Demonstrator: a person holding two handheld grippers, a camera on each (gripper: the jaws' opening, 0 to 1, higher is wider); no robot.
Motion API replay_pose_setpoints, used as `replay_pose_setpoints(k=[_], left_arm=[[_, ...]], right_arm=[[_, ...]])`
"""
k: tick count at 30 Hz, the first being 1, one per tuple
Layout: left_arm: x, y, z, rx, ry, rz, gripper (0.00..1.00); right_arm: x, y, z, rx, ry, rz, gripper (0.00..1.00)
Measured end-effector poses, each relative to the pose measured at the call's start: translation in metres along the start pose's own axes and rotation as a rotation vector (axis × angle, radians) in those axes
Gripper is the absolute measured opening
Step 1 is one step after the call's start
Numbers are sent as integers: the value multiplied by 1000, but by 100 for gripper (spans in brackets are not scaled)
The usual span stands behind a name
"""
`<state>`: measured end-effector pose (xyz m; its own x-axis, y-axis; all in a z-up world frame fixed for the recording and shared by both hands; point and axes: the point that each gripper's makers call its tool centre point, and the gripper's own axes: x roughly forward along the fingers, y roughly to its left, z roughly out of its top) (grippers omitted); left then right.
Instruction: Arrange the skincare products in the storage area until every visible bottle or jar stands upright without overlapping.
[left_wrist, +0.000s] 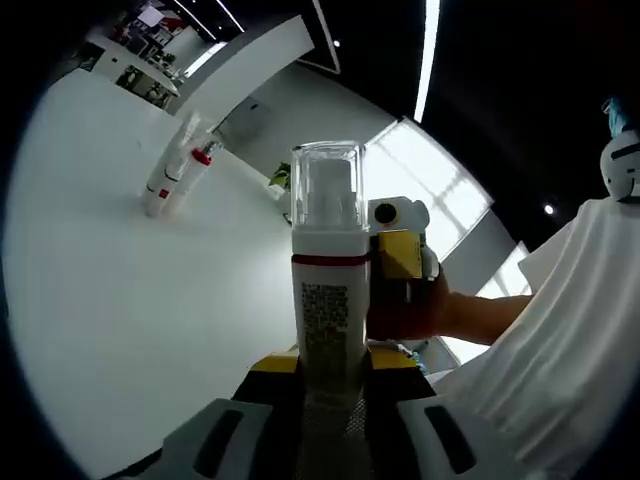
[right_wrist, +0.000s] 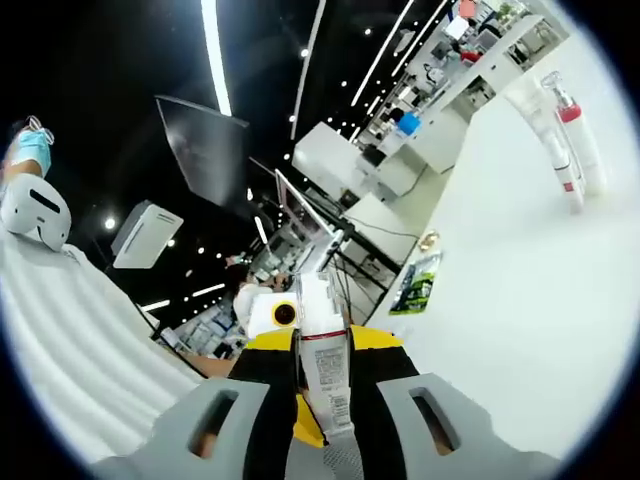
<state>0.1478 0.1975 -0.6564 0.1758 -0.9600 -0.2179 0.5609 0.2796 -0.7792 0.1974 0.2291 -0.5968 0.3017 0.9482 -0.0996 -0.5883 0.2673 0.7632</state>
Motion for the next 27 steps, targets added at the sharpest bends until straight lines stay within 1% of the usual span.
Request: replay_pose_setpoints(k=[1, 3, 4, 5, 6, 8, 10, 12, 16, 19, 23, 25, 27], left_arm=[[0, 3, -1, -13, 3, 14, 22], [0, 13, -1, -16, 2, 60, 22], [-2, 20, -1, -22, 3, 106, 22], [-2, 24, -2, -26, 6, 125, 22], [-4, 31, -1, -16, 6, 169, 22], [-3, 33, -2, -14, 9, 184, 21], [-2, 34, -3, -8, 17, 196, 21], [-2, 39, -4, 4, 26, 238, 21], [-2, 47, -3, 17, 28, 287, 21], [-5, 54, -3, 55, 49, 346, 21], [-8, 59, -3, 109, 81, 401, 21], [-10, 64, -3, 149, 107, 447, 21], [-12, 67, -3, 176, 121, 472, 21]], right_arm=[[0, -6, -1, 14, 9, -37, 17], [2, -11, 0, 2, 10, -65, 16], [2, -17, 0, 5, 14, -103, 14], [2, -20, 0, -2, 18, -125, 13], [2, -25, 0, -19, 24, -160, 12], [3, -28, 0, -48, 34, -185, 11], [6, -26, -1, -75, 41, -193, 12], [7, -30, -2, -102, 51, -225, 14], [9, -34, -3, -126, 59, -257, 15], [10, -36, -4, -127, 59, -271, 16], [11, -39, -5, -129, 65, -299, 17], [11, -41, -6, -121, 66, -319, 17], [11, -45, -8, -107, 68, -353, 18]])
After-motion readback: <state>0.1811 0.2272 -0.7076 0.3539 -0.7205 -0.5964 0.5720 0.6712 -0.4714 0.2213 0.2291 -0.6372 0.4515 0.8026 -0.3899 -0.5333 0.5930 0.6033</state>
